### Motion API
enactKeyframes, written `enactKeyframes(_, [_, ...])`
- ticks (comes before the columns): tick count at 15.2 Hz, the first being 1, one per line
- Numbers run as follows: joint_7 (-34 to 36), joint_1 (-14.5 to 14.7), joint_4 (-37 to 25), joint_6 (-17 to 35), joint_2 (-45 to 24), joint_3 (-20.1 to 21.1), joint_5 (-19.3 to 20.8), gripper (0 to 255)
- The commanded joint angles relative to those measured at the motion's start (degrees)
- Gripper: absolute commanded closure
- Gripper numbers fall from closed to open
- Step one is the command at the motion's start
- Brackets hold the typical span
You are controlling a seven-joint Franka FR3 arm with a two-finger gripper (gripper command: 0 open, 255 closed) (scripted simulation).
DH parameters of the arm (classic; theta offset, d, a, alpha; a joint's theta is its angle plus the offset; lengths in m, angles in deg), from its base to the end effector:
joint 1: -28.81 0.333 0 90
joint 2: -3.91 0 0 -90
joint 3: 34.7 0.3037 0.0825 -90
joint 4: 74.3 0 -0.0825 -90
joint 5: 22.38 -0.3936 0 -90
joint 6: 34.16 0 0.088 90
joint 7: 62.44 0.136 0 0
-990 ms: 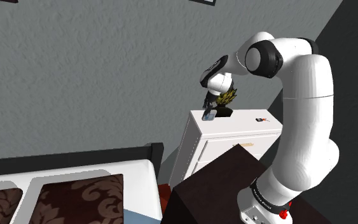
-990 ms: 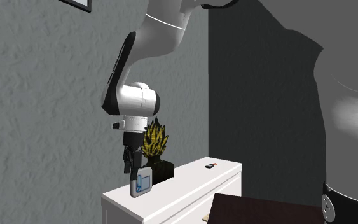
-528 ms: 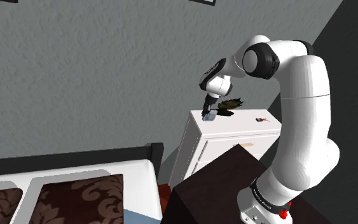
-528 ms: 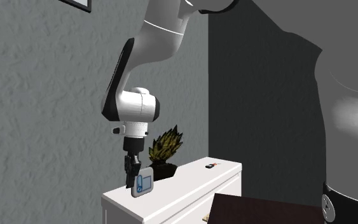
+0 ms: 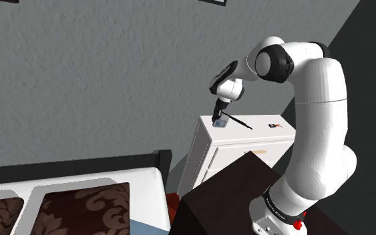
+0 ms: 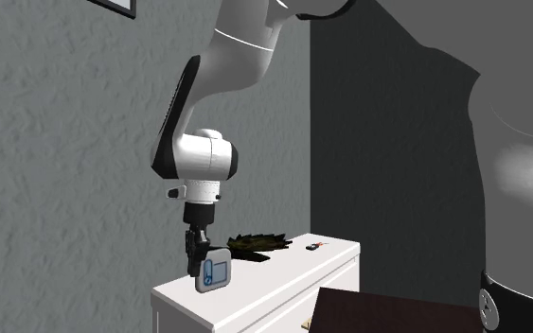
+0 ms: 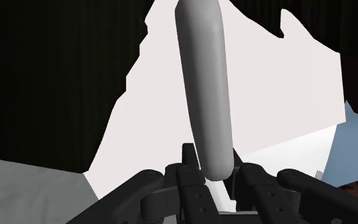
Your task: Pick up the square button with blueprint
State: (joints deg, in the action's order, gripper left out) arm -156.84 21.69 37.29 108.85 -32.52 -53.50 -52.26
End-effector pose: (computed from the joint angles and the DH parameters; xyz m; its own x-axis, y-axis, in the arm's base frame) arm 0.5481 -0.2661 0.1146 0.6745 0.7306 0.1066 0.7368 -0.6753 -0.0335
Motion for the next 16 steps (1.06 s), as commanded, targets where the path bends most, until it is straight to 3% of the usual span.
enactKeyframes(1, [0.5, 0.3, 0.3, -0.7, 0.9, -0.4, 0.5, 255])
enactKeyframes(16, [4.2, 2.9, 1.4, -7.0, 8.8, -4.0, 5.3, 255])
